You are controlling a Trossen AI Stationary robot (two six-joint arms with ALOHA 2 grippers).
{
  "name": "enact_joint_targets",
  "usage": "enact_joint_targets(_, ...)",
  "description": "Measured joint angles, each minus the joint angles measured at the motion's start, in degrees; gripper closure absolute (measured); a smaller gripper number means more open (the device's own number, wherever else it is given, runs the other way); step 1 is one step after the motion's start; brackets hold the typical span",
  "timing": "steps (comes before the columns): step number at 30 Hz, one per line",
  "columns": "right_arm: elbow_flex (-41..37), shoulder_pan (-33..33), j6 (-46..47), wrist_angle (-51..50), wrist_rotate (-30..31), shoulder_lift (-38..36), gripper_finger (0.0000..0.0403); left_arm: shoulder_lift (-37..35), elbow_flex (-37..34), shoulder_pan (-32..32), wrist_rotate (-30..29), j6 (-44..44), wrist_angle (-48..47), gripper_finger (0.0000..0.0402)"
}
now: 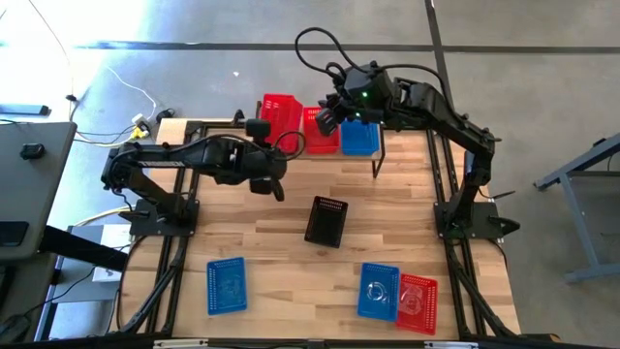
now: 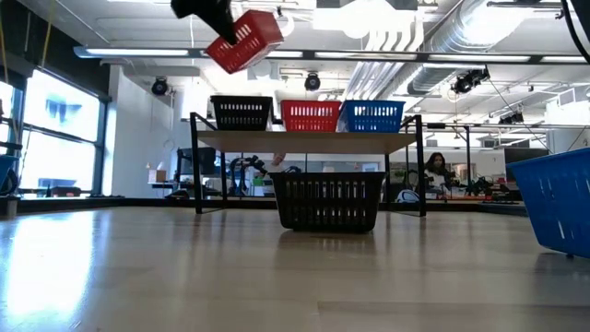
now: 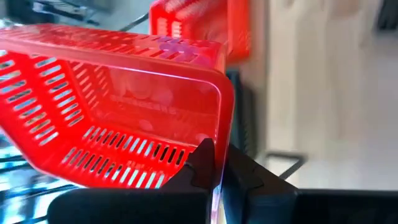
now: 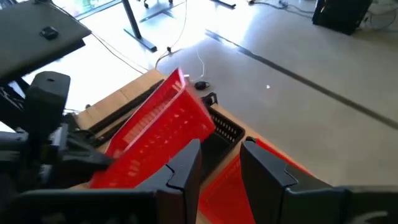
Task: Stack baskets on shelf by color
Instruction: Stack the left red bin on top of the red bin on the shelf
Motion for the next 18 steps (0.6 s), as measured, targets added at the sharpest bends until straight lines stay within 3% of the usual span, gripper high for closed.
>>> enact_joint_targets(12,0.0,-3.4,-3.5,-0.3,-0.7,0.0,0.0304,-0.2,3.9,4.9,10.5,-9.2,8.0,0.0401)
enact_joint_targets(18,0.0,-4.5,-3.5,-0.3,-6.8,0.0,0.0304,-0.2,7.3,6.7,14.8,-3.3,7.9,0.0401)
